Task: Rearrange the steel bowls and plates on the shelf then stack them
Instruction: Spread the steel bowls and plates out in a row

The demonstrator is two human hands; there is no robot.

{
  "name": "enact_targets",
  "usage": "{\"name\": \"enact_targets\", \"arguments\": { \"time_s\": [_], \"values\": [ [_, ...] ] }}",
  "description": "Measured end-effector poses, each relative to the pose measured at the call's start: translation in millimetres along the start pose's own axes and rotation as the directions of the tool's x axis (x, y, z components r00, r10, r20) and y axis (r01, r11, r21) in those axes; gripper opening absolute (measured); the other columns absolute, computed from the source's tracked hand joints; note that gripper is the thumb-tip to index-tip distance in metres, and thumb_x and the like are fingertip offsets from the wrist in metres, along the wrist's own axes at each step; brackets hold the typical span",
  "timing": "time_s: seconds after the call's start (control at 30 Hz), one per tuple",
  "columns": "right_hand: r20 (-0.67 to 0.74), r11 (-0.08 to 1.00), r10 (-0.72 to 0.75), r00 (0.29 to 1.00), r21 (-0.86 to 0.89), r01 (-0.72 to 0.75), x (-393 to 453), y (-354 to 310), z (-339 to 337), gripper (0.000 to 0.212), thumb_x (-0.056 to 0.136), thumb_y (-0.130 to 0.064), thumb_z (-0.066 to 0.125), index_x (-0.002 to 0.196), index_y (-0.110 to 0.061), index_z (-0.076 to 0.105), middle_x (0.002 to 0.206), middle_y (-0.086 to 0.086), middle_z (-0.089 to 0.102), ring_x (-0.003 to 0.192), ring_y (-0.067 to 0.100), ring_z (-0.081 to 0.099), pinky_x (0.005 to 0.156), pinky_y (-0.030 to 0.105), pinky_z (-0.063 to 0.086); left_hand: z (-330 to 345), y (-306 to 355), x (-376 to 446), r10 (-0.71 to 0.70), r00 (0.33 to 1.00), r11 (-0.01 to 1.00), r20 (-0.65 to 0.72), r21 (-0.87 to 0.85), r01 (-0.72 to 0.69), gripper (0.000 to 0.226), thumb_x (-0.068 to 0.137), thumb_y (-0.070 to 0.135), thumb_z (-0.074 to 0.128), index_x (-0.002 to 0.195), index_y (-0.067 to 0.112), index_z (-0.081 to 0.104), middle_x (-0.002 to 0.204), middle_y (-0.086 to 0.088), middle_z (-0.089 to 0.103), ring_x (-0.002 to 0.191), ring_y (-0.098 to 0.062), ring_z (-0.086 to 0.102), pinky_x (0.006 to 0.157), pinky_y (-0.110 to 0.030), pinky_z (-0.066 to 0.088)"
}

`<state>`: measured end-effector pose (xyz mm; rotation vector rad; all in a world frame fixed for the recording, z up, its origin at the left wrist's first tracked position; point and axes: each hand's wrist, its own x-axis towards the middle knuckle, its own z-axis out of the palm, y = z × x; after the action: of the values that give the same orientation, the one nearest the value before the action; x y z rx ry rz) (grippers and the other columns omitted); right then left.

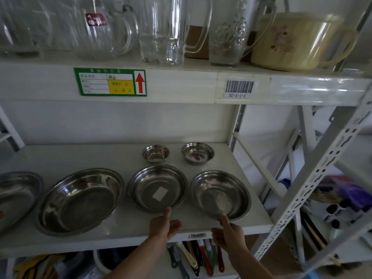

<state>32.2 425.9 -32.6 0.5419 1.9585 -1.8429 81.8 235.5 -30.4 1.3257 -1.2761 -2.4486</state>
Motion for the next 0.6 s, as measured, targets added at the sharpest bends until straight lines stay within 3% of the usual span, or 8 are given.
{"name": "enact_targets", "arguments": {
  "time_s": [0.07,0.13,0.2,0.3,0.47,0.6],
  "values": [
    [-0.032,1.000,-0.009,0.999,-0.008,0.008,8,-1,-11,0.047,0.089,-0.047,0.062,0.080,-0.001,0.069,0.074,0.023,0.074,0.069,0.030,0.066,0.085,0.050,0.057,5,-4,-2,-0.014,1.000,1.000,0.017,0.023,0.013,0.024,0.093,0.029,0.059,0.080,0.008,0.054,0.085,-0.026,0.067,0.074,-0.031,0.066,0.070,-0.038,0.059],
    [-0.064,1.000,0.001,0.998,-0.001,-0.002,15,-3,-21,0.050,0.088,-0.048,0.062,0.083,0.001,0.069,0.073,0.021,0.074,0.068,0.029,0.066,0.077,0.044,0.060,12,-9,-3,-0.029,0.999,0.999,0.039,0.044,0.027,0.022,0.092,0.026,0.061,0.089,0.005,0.056,0.090,-0.029,0.068,0.078,-0.034,0.068,0.076,-0.043,0.058],
    [-0.098,1.000,0.019,0.995,0.021,-0.017,21,-9,-33,0.050,0.088,-0.048,0.062,0.083,0.002,0.067,0.074,0.022,0.072,0.064,0.028,0.063,0.066,0.036,0.057,20,-13,-5,-0.032,0.997,0.997,0.067,0.077,0.027,0.023,0.091,0.024,0.063,0.095,0.003,0.056,0.091,-0.029,0.069,0.076,-0.033,0.069,0.072,-0.041,0.060],
    [-0.153,1.000,-0.005,0.988,0.021,0.008,32,-19,-49,0.049,0.090,-0.048,0.058,0.076,-0.001,0.061,0.072,0.019,0.064,0.066,0.027,0.060,0.066,0.038,0.055,38,-17,-8,-0.010,0.994,0.990,0.108,0.142,-0.005,0.026,0.091,0.024,0.064,0.095,-0.001,0.060,0.085,-0.022,0.069,0.072,-0.028,0.068,0.068,-0.035,0.061],
    [-0.225,0.993,-0.114,0.968,-0.027,0.111,51,-38,-68,0.042,0.096,-0.042,0.054,0.072,-0.007,0.054,0.065,0.011,0.051,0.057,0.021,0.049,0.059,0.035,0.048,70,-16,-5,0.012,0.996,0.994,0.085,0.108,-0.021,0.021,0.091,0.017,0.064,0.076,0.004,0.058,0.066,-0.010,0.057,0.057,-0.018,0.054,0.063,-0.030,0.053],
    [-0.220,0.989,-0.144,0.965,-0.064,0.134,61,-55,-68,0.033,0.096,-0.036,0.054,0.076,-0.010,0.059,0.074,0.012,0.054,0.068,0.026,0.052,0.069,0.042,0.050,86,-18,2,0.012,0.998,0.995,0.060,0.094,-0.017,0.016,0.091,0.015,0.063,0.078,0.007,0.058,0.083,-0.015,0.061,0.067,-0.019,0.057,0.059,-0.028,0.052]
  ]
}}
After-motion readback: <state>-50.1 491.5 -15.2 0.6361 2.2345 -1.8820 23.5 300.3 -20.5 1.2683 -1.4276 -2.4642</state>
